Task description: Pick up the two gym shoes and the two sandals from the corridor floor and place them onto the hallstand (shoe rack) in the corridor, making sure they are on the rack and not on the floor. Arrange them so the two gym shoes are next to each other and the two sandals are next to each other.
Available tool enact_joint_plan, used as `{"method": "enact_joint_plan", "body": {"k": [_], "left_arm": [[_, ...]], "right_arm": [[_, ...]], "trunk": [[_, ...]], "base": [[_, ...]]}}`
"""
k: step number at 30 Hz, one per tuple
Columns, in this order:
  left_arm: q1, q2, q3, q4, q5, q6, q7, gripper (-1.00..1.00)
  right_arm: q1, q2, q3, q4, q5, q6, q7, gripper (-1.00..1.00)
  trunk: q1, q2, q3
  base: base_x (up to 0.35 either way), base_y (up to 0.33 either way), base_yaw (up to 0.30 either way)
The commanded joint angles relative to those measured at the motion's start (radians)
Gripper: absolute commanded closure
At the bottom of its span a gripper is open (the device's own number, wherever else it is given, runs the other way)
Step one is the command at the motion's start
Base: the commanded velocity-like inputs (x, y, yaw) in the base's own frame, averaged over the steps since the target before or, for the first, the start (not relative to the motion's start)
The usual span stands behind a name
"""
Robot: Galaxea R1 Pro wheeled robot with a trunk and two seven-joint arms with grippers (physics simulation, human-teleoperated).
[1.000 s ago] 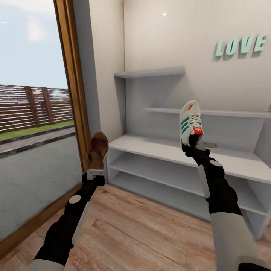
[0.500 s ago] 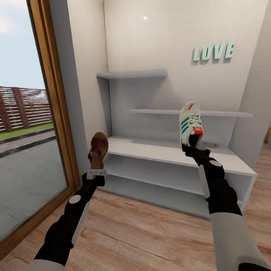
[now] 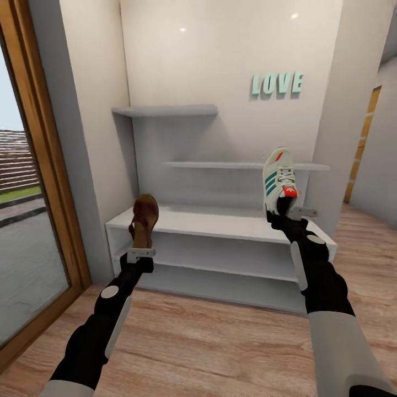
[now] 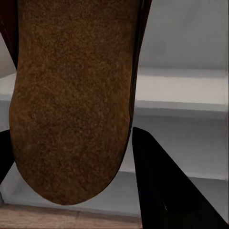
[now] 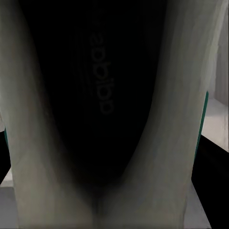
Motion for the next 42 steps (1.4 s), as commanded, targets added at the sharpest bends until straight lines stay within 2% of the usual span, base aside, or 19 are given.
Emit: {"method": "enact_joint_plan", "body": {"k": [1,16,21,30,35,36,37,38,41,42], "left_arm": [[0.0,0.0,-0.001,-0.002,-0.004,0.006,-0.001,1.0],[0.0,0.0,0.0,-0.002,-0.003,0.006,-0.001,1.0],[-0.001,0.0,0.0,-0.002,-0.004,0.006,-0.001,1.0],[-0.001,0.001,0.0,-0.002,-0.005,0.007,-0.001,1.0],[-0.001,0.002,0.001,-0.002,-0.005,0.007,0.0,1.0],[-0.001,0.002,0.001,-0.002,-0.005,0.008,0.0,1.0],[0.0,0.002,0.001,-0.002,-0.005,0.008,0.0,1.0],[-0.001,0.002,0.001,-0.002,-0.005,0.01,0.0,1.0],[0.0,0.002,0.001,-0.001,-0.005,0.043,0.0,1.0],[0.0,0.002,0.001,-0.001,-0.004,0.052,0.0,1.0]], "right_arm": [[-0.001,0.001,-0.001,-0.001,0.001,0.005,0.0,1.0],[-0.001,0.001,-0.001,-0.001,0.001,0.005,0.0,1.0],[-0.001,0.001,-0.001,-0.001,0.001,0.005,0.0,1.0],[-0.001,0.001,-0.002,-0.002,0.005,0.005,0.0,1.0],[-0.001,-0.006,-0.015,-0.002,0.0,0.007,-0.001,1.0],[-0.001,-0.014,-0.042,0.0,-0.001,0.009,-0.002,1.0],[-0.001,-0.031,-0.086,0.001,-0.001,0.011,-0.002,1.0],[-0.001,-0.054,-0.15,0.001,0.001,0.012,0.0,1.0],[-0.001,-0.124,-0.401,0.002,0.004,0.016,0.003,1.0],[-0.001,-0.135,-0.442,0.002,0.005,0.016,0.003,1.0]], "trunk": [[0.0,-0.001,-0.001],[0.0,-0.001,0.009],[0.0,-0.001,0.01],[0.0,-0.001,0.01],[0.0,-0.001,0.01],[0.0,-0.001,0.01],[0.0,-0.001,0.01],[0.0,-0.001,0.01],[0.0,-0.001,0.01],[0.0,-0.001,0.01]], "base": [[0.0,0.0,-0.289],[0.0,0.0,-0.289],[0.0,0.15,-0.227],[0.0,0.066,-0.032],[0.0,0.0,0.0],[0.0,0.0,0.0],[0.0,0.0,0.0],[0.0,0.0,0.0],[0.0,0.0,0.0],[0.0,0.0,0.0]]}}
